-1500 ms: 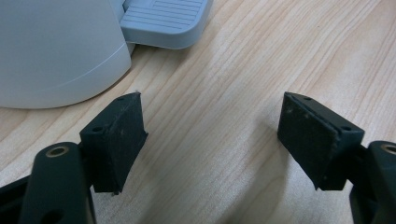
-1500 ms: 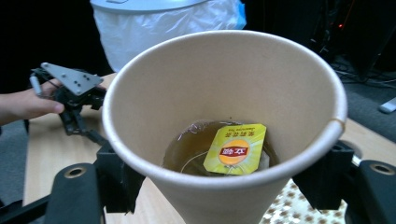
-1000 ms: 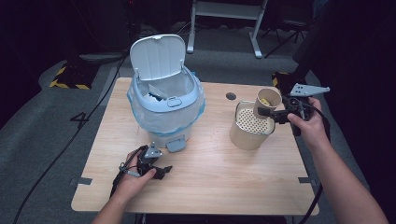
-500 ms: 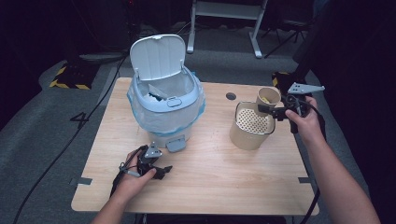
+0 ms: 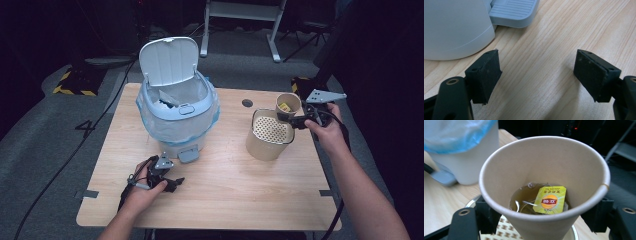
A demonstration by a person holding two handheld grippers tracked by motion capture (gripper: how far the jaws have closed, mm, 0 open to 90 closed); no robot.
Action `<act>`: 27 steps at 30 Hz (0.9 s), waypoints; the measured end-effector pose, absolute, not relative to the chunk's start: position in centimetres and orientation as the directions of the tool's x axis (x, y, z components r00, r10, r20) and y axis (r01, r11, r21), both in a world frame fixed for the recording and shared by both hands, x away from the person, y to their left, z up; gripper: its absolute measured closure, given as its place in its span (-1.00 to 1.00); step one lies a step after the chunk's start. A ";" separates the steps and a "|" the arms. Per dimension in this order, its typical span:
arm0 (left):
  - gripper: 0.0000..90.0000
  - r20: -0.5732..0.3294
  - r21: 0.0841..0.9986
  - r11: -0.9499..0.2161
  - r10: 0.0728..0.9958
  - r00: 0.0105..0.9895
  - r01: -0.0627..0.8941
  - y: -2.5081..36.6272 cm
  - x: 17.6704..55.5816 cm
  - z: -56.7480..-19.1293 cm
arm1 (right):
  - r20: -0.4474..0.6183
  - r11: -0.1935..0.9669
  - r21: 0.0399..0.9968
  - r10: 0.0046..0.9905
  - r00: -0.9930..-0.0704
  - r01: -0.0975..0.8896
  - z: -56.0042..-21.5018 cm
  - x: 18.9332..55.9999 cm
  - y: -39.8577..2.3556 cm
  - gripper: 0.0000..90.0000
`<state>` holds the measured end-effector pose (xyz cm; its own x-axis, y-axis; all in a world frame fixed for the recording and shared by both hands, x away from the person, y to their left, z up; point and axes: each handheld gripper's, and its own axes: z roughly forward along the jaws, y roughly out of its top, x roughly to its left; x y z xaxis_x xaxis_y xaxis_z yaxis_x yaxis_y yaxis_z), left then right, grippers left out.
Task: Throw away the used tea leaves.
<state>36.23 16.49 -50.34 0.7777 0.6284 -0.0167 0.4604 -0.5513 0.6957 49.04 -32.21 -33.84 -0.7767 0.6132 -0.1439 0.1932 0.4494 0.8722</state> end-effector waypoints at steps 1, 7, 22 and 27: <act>-0.52 -0.017 0.696 -0.551 0.628 0.778 0.460 16.5 36.2 -50.3 | -0.144 0.449 0.872 0.613 -0.777 0.193 -33.8 49.0 -32.2 -0.38; -0.52 -0.016 0.696 -0.551 0.629 0.778 0.460 16.5 36.2 -50.3 | -0.322 0.579 0.808 0.593 -0.738 0.113 -33.6 48.7 -31.8 -0.38; -0.52 -0.016 0.695 -0.552 0.628 0.778 0.460 16.5 36.2 -50.3 | -0.725 0.890 0.452 0.326 -0.607 -0.063 -33.9 47.4 -29.5 -0.38; -0.52 -0.016 0.696 -0.551 0.629 0.778 0.460 16.5 36.2 -50.3 | -0.840 0.960 0.260 0.169 -0.516 -0.109 -34.3 46.9 -28.8 -0.38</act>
<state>36.24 16.49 -50.34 0.7775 0.6286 -0.0163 0.4602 -0.5511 0.6960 46.86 -28.77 -34.26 -0.5160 0.1689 -0.8398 -0.1086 0.9596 0.2597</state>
